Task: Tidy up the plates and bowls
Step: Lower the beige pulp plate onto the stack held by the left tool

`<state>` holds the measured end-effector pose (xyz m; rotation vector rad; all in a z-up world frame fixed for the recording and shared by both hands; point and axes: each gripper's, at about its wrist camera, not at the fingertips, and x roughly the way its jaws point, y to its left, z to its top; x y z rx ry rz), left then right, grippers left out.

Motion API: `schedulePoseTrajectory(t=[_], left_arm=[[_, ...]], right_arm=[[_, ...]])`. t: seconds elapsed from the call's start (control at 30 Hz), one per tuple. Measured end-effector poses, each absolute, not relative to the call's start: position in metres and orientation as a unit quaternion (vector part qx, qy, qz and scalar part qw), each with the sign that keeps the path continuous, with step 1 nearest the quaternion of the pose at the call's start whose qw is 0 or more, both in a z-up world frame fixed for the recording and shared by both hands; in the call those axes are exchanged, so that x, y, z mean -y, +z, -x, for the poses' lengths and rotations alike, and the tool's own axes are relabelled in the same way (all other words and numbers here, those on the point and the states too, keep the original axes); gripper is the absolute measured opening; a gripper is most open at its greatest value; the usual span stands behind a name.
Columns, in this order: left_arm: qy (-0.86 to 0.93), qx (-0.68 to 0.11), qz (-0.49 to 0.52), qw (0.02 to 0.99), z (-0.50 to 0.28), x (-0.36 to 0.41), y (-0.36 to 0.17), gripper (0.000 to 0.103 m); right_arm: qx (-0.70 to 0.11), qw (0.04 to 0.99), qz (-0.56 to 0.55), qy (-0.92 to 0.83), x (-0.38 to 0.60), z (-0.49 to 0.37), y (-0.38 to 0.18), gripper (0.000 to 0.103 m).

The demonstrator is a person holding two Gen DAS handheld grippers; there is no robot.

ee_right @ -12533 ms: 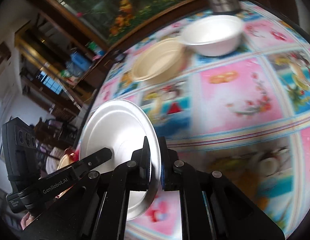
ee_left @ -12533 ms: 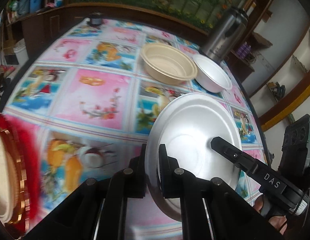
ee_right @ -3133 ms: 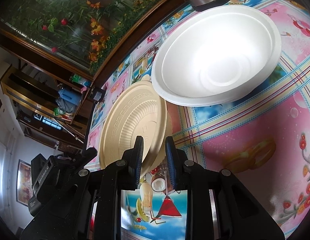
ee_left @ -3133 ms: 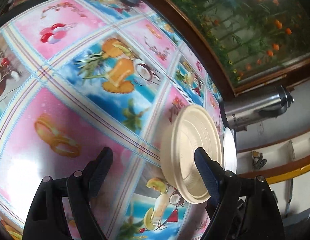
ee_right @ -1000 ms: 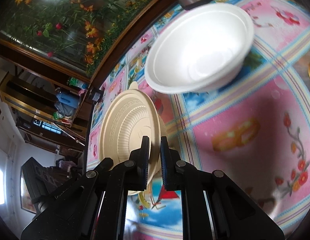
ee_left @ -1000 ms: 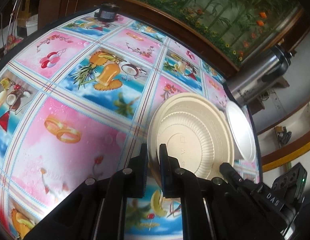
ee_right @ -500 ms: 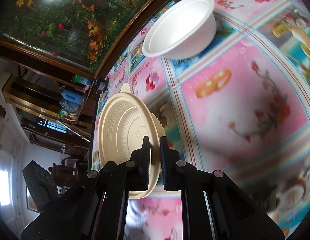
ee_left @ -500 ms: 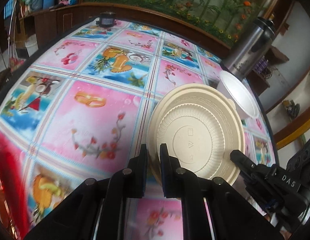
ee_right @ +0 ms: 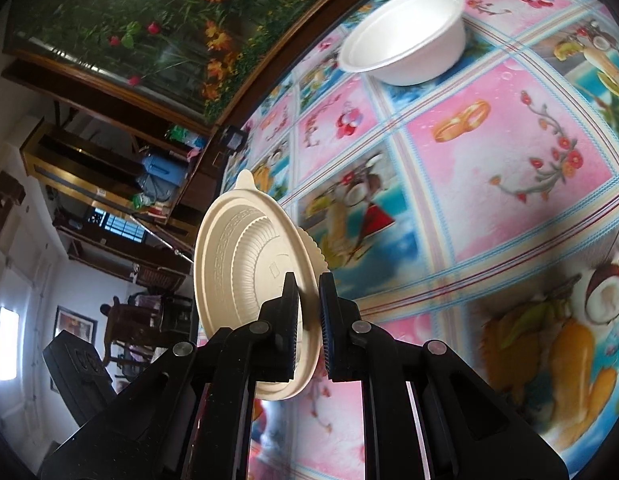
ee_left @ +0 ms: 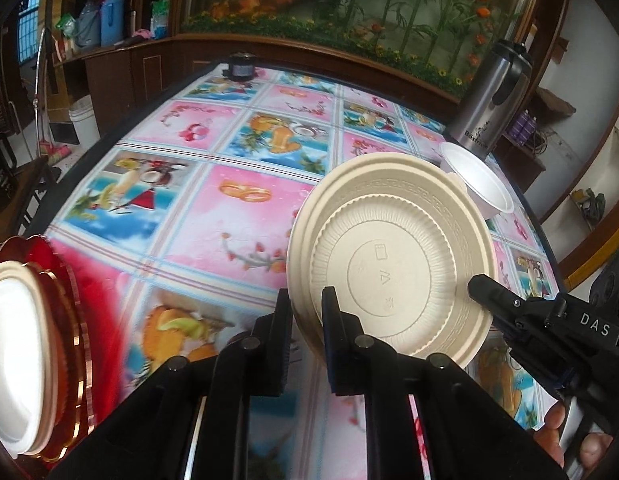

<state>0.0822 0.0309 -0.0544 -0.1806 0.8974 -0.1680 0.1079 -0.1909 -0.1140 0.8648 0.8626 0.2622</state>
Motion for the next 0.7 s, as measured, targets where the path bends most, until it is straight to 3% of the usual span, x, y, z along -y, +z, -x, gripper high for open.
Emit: schedulePoseTrajectory(t=[0.7], left_arm=[[-0.026, -0.393, 0.125, 0.911, -0.039, -0.123, -0.032, 0.014]], right_arm=[[-0.413, 0.814, -0.359, 0.191, 0.095, -0.098, -0.085, 0.010]])
